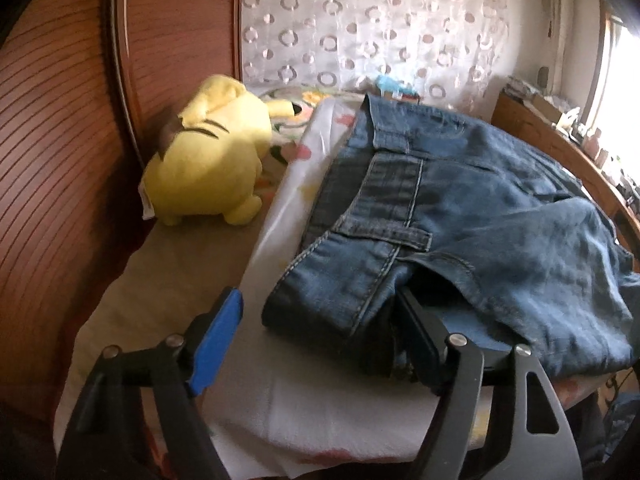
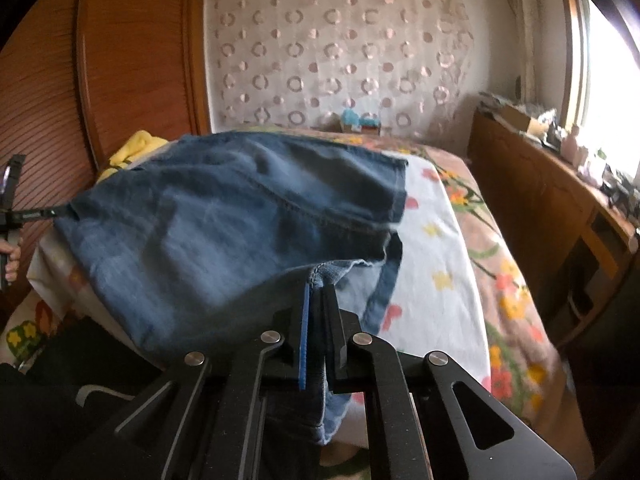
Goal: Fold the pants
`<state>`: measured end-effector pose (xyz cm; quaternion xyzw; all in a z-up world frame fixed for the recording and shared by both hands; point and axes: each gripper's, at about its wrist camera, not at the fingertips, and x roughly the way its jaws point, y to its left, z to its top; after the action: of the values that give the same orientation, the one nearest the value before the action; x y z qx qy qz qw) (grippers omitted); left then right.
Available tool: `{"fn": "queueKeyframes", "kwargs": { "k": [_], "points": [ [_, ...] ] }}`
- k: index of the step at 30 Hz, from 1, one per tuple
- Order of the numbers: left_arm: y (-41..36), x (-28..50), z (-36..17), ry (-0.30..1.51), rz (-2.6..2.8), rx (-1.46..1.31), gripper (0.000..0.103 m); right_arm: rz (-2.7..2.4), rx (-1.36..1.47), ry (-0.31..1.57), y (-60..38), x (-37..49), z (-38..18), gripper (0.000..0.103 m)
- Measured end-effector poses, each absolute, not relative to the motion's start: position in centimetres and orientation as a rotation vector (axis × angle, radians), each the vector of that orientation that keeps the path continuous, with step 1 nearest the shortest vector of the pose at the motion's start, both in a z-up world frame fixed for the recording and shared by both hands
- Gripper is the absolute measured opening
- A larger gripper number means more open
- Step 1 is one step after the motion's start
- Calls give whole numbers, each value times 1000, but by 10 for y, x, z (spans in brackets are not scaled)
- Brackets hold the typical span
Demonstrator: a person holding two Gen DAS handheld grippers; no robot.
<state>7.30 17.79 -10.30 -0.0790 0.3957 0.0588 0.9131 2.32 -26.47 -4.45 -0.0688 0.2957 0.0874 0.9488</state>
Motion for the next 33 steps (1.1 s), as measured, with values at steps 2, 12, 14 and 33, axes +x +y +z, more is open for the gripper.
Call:
{"fn": "queueKeyframes", "kwargs": {
  "k": [2,12,14,33],
  "points": [
    [179,75,-107,835,109,-175,76,187,-147,599,-262,27,-43,3],
    [174,67,-98,786,52,-199,34,193,-138,608,-263,35,-45,3],
    [170,66,-89,762,44,-192,23,193,-136,603,-266,35,-43,3],
    [154,78,-5,557,25,-131,9,164,-197,473,-276,57,15,2]
  ]
}}
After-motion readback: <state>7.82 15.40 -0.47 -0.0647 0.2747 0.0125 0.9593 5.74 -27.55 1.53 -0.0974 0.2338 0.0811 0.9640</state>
